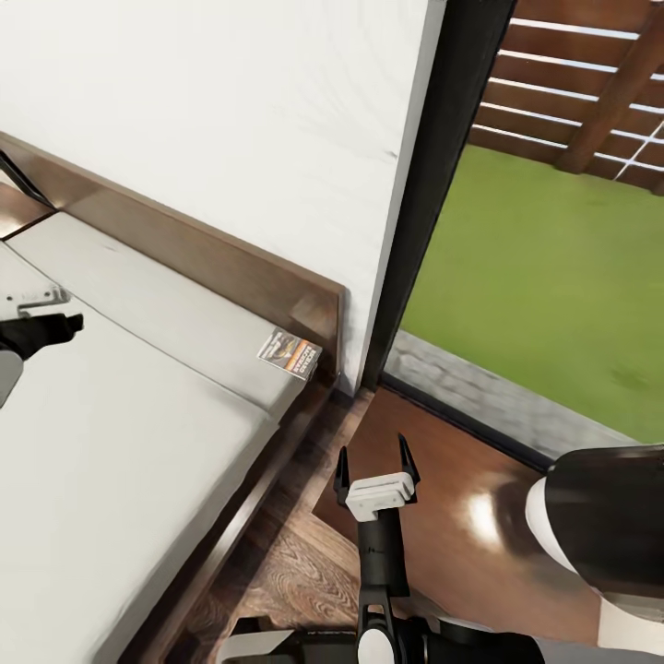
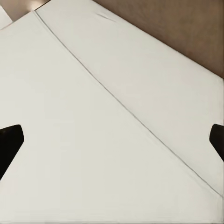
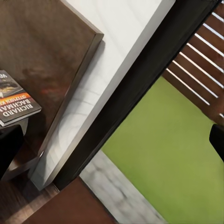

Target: In the bedroom, move the book from the bed onto either nightstand, and place the two sandals side by side next to the bed.

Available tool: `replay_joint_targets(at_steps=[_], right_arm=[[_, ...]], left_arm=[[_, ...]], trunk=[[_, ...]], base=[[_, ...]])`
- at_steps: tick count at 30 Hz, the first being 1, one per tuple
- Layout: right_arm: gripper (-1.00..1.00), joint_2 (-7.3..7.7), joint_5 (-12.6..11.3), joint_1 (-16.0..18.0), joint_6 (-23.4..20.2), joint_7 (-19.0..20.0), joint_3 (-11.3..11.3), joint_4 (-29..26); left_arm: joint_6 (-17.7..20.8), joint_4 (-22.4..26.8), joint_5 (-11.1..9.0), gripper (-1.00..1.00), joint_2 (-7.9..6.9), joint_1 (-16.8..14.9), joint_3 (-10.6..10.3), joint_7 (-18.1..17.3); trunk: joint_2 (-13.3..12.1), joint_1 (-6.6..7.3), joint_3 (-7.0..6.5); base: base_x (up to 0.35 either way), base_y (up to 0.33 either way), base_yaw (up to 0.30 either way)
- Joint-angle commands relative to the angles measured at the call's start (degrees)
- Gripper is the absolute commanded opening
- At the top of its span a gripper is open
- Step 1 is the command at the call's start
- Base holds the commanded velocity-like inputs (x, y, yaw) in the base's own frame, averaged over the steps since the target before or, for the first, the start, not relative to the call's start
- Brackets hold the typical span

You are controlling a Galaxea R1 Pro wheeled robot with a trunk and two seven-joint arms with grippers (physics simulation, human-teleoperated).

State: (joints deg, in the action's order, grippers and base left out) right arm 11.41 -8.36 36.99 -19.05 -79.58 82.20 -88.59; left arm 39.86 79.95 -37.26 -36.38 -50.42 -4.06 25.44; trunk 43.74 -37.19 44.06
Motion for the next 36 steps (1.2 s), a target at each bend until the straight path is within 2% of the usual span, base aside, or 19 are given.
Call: replay_joint_targets(at_steps=[1, 6, 9, 14, 15, 16, 21, 22, 23, 26, 33, 36], right_arm=[[1.00, 0.02, -0.34, 0.10, -0.59, -0.35, 0.16, -0.10], [1.00, 0.02, -0.34, 0.10, -0.50, -0.32, 0.11, -0.10], [1.00, 0.02, -0.35, 0.10, -0.21, -0.32, 0.08, -0.10], [1.00, 0.02, -0.35, 0.10, -0.08, -0.32, 0.07, -0.10], [1.00, 0.02, -0.39, 0.10, -0.03, -0.32, 0.07, -0.10], [1.00, 0.02, -0.40, 0.10, 0.04, -0.32, 0.07, -0.10], [1.00, 0.02, -0.42, 0.10, 0.19, -0.32, 0.07, -0.10], [1.00, 0.02, -0.43, 0.10, 0.22, -0.27, 0.07, -0.07], [1.00, 0.02, -0.43, 0.10, 0.22, -0.26, 0.07, -0.07], [1.00, 0.02, -0.43, 0.10, 0.24, -0.24, 0.07, -0.03], [1.00, 0.02, -0.43, 0.10, 0.24, -0.23, 0.07, -0.04], [1.00, 0.02, -0.43, 0.10, 0.24, -0.23, 0.07, -0.04]], left_arm=[[0.12, 0.24, -0.73, 1.00, -0.07, 0.33, -0.12, 0.72], [-0.06, 2.27, -1.23, 1.00, -0.09, 3.95, 0.50, 1.11], [-0.32, 6.11, -1.35, 1.00, -0.04, 8.68, 2.01, 1.11], [-1.20, 7.86, -1.54, 1.00, 0.07, 12.63, 4.25, 0.73], [-2.99, 8.47, -1.77, 1.00, 0.13, 15.29, 5.31, 0.05], [-4.28, 8.79, -1.83, 1.00, 0.15, 16.59, 5.59, -0.42], [-8.71, 9.45, -1.97, 1.00, 0.52, 20.46, 5.81, -1.45], [-10.74, 9.57, -1.98, 1.00, 1.65, 22.66, 5.81, -1.90], [-11.39, 9.59, -1.98, 1.00, 2.16, 23.43, 5.81, -2.10], [-14.98, 9.67, -1.95, 1.00, 5.08, 27.47, 5.83, -4.15], [-17.88, 9.69, -1.77, 1.00, 7.66, 32.32, 5.80, -6.02], [-18.34, 9.69, -1.48, 1.00, 7.93, 33.19, 5.80, -6.28]], trunk=[[-0.36, 0.21, -0.14], [-2.37, 1.31, -1.03], [-3.57, 1.97, -1.57], [-5.58, 3.06, -2.47], [-5.98, 3.28, -2.65], [-6.38, 3.50, -2.83], [-8.39, 4.60, -3.73], [-8.79, 4.82, -3.91], [-9.19, 5.04, -4.09], [-10.39, 5.70, -4.62], [-13.20, 7.24, -5.88], [-14.40, 7.90, -6.42]], base=[[0.000, 0.000, 0.000], [0.000, 0.000, 0.000], [0.000, 0.000, 0.000], [0.000, 0.000, 0.000], [0.000, 0.000, 0.000], [0.000, 0.000, 0.000], [0.000, 0.000, 0.000], [0.000, 0.000, 0.000], [0.000, 0.000, 0.000], [0.000, 0.000, 0.000], [0.000, 0.000, 0.000], [0.000, 0.000, 0.000]])
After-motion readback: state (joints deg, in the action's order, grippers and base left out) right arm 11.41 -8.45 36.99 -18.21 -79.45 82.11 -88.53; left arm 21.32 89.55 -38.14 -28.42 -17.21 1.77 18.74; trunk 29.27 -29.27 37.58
